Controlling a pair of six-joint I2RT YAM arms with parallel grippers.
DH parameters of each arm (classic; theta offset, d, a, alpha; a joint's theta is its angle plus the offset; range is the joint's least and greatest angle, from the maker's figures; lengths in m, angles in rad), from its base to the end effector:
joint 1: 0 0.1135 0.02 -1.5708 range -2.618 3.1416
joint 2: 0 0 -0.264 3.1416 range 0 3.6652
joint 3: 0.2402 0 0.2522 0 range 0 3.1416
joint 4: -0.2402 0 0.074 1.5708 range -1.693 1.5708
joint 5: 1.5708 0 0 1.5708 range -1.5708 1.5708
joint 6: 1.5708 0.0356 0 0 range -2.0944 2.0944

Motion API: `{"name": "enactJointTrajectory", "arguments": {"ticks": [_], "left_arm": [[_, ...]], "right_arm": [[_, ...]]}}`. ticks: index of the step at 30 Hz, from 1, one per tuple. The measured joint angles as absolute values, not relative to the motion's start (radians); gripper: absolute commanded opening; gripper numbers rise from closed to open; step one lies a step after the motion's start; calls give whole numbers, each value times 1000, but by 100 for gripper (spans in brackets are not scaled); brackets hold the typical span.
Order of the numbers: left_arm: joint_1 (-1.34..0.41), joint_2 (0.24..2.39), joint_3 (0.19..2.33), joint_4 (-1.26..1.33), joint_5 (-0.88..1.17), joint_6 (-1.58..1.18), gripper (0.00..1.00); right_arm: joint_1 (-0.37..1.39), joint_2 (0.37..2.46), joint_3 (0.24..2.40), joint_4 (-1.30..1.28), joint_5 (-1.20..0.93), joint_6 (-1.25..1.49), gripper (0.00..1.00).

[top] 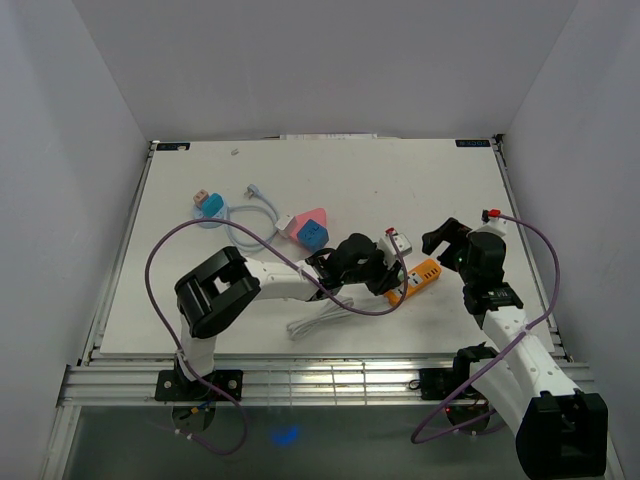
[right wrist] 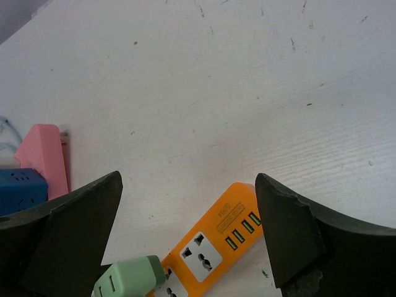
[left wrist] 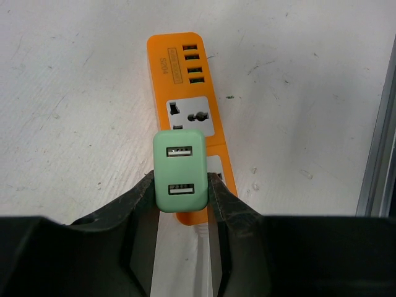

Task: Insert the plug

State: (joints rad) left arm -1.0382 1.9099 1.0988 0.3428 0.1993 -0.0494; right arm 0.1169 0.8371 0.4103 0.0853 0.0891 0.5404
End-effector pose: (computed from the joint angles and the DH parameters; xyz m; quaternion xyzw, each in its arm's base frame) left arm 0.2058 -0.3630 0.1770 0.4481 0.7214 -0.3422 0.4021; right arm 0.1932 0.0195 0.2261 0.1966 0.7925 0.1515 0.5570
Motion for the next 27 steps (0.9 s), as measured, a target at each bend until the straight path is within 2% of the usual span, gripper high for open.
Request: {"name": "enactJointTrajectory", "arguments": {"ticks": [27], "left_arm": [[-1038, 1866, 1070, 318, 191, -50, 0]], "right_arm": [[105, 842, 410, 85, 68, 542, 93]]}}
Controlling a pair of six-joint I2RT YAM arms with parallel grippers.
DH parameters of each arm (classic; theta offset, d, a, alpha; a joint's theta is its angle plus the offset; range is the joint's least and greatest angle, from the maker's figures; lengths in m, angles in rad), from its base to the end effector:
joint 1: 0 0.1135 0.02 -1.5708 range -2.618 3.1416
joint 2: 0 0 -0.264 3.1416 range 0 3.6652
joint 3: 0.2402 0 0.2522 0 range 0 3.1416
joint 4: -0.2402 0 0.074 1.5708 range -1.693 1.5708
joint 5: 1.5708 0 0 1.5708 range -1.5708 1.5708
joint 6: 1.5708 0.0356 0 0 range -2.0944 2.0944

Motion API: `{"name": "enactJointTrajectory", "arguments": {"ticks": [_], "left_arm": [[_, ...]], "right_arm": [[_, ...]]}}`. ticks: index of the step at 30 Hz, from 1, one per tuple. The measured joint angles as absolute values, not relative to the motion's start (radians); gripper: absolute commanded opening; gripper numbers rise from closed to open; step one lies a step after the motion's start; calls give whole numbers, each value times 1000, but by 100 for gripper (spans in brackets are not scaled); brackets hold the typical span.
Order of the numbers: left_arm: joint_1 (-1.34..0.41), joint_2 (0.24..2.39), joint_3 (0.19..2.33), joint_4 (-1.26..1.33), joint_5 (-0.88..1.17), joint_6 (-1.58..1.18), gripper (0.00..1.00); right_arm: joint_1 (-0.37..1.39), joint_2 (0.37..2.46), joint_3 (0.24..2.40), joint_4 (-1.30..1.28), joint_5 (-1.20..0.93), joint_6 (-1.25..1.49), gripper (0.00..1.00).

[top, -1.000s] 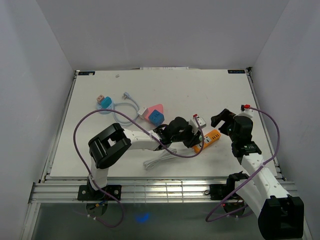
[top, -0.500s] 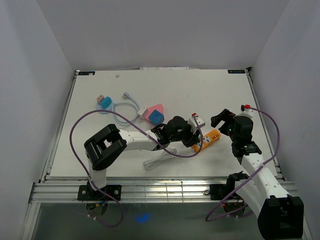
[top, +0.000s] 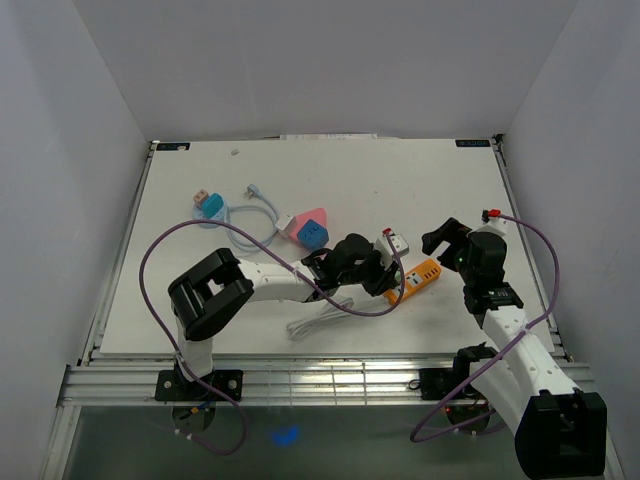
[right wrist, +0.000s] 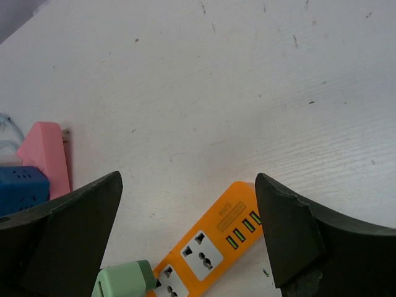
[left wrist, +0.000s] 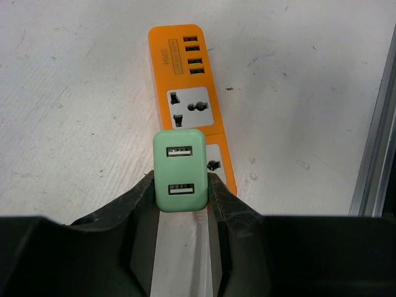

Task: Insert the plug

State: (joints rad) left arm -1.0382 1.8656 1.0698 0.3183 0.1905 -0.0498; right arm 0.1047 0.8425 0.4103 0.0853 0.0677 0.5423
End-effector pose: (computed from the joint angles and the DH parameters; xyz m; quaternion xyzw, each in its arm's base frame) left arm 0.2012 -0.3547 0.1830 0.4469 0.7252 -0.3373 0.4007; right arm 0.1940 0.0180 0.2252 0.1966 0.7943 0.1562 0.5532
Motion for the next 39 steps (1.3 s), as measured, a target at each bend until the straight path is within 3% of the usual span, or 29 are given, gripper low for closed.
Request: {"name": "enactJointTrajectory", "arguments": {"ticks": [39], "left_arm": [[-1039, 1878, 1057, 322, 208, -61, 0]], "right_arm": [[91, 846, 410, 85, 44, 543, 93]]}}
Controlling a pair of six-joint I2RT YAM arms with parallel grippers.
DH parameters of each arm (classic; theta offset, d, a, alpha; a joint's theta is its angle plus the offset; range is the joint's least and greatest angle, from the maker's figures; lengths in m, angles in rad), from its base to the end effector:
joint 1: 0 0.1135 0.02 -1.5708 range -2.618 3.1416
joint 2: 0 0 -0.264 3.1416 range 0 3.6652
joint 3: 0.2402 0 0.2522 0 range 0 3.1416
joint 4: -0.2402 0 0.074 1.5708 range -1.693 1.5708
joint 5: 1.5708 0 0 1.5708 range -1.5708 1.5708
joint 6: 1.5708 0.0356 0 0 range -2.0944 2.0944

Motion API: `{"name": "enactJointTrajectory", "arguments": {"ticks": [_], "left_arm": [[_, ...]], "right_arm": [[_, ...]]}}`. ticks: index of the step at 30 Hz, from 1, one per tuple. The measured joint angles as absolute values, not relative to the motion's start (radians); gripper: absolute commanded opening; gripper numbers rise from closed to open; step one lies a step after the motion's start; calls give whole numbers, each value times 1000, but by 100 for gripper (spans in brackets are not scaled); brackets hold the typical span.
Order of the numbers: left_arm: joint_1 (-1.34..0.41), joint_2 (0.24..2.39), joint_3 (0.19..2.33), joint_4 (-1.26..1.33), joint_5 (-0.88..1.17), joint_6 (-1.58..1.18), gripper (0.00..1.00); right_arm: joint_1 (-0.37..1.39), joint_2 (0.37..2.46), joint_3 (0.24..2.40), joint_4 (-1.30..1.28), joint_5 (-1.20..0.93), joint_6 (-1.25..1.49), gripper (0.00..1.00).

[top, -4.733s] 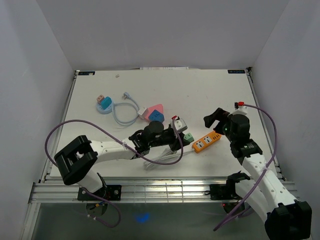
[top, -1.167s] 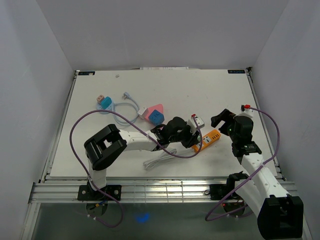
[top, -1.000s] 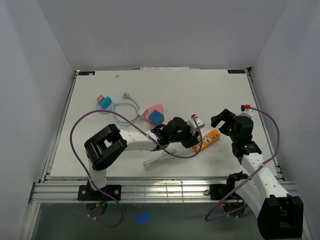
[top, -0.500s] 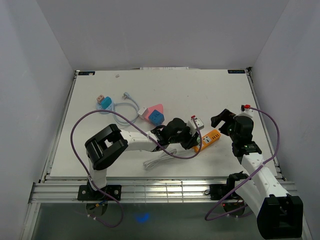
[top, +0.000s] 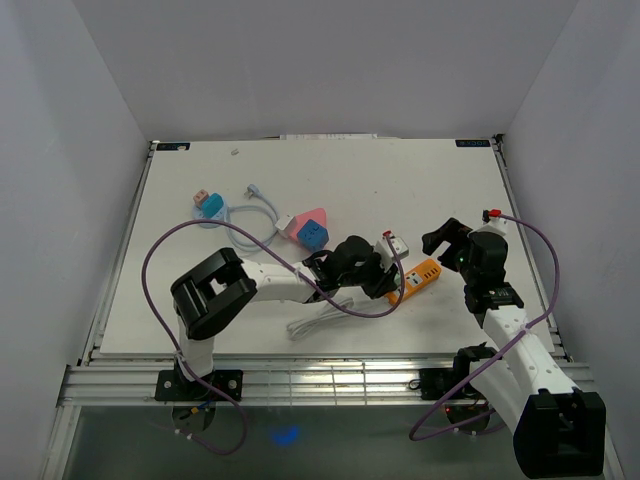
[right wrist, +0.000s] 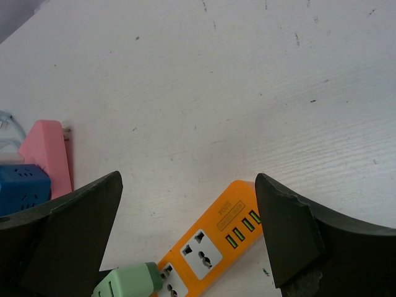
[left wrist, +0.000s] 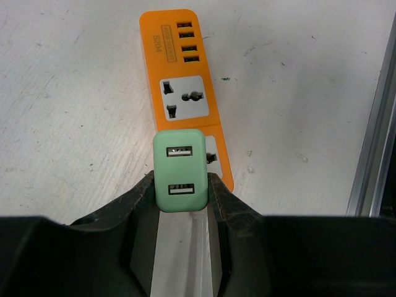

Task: Insert the plug

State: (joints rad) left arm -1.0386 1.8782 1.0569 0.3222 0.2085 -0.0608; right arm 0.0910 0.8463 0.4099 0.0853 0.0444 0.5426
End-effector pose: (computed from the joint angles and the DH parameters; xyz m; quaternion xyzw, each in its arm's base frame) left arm 0.1998 -0.3538 0.1746 0.4485 0.7300 -0.3416 0.3862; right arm 0.1946 0.0162 0.2243 0.1959 0.7959 0.1611 0.5498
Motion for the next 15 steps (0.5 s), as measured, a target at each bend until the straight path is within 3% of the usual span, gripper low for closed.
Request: {"name": "enactJointTrajectory", "arguments": {"ticks": [15], "left_arm": [[-1057, 1929, 1114, 288, 149, -47, 0]], "right_arm": [[85, 854, 410, 85, 29, 542, 92]]}}
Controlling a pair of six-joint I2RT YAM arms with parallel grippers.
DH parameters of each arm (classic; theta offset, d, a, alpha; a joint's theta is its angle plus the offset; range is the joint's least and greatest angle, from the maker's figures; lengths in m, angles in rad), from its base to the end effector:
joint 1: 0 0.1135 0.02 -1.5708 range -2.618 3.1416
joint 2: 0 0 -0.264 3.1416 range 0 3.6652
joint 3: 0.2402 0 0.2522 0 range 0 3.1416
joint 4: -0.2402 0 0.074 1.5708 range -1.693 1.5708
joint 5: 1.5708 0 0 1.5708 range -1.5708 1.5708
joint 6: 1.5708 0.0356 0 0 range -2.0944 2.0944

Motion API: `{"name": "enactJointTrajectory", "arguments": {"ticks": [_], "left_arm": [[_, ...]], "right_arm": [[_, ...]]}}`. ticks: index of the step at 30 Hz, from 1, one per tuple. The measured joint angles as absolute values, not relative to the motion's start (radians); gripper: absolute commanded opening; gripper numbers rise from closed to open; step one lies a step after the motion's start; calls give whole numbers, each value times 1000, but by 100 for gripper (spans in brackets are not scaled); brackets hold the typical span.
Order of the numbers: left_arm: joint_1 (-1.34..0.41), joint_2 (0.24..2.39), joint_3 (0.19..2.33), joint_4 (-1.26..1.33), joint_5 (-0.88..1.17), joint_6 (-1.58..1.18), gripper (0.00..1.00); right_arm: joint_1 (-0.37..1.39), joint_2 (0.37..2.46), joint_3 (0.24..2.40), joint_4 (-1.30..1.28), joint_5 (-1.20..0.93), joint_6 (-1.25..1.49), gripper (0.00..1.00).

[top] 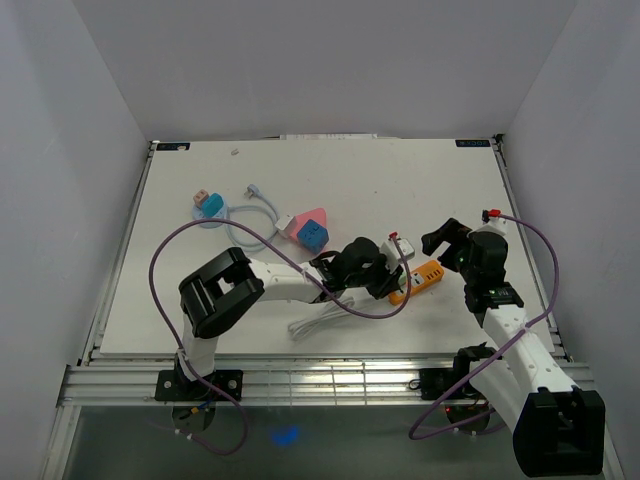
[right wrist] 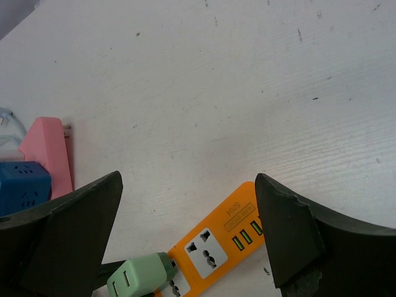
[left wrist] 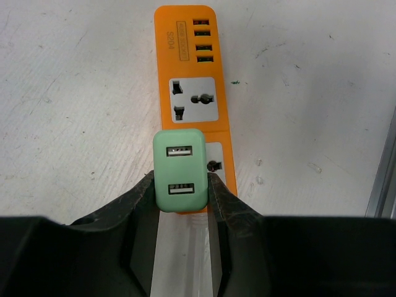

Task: Insert the plug

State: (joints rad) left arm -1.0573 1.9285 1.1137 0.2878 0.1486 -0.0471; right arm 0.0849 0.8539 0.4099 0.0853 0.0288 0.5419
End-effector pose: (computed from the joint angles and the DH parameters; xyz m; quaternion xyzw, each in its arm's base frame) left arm 0.2010 -0.3671 0.1688 0.4507 0.7386 -0.3156 0.3895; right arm 0.1955 0.0156 0.2230 0.1942 0.7986 0.1643 0.5455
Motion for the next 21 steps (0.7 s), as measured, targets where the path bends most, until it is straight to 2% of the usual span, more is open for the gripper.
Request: {"name": "enactJointTrajectory", "arguments": {"ticks": [10, 21], "left_arm": [[-1077, 1934, 1129, 263, 97, -22, 0], [-1085, 1948, 1140, 255, 77, -15, 0]], "right_arm": [[79, 855, 407, 86, 12, 543, 95], [-2, 850, 341, 93, -147, 575, 100]]}}
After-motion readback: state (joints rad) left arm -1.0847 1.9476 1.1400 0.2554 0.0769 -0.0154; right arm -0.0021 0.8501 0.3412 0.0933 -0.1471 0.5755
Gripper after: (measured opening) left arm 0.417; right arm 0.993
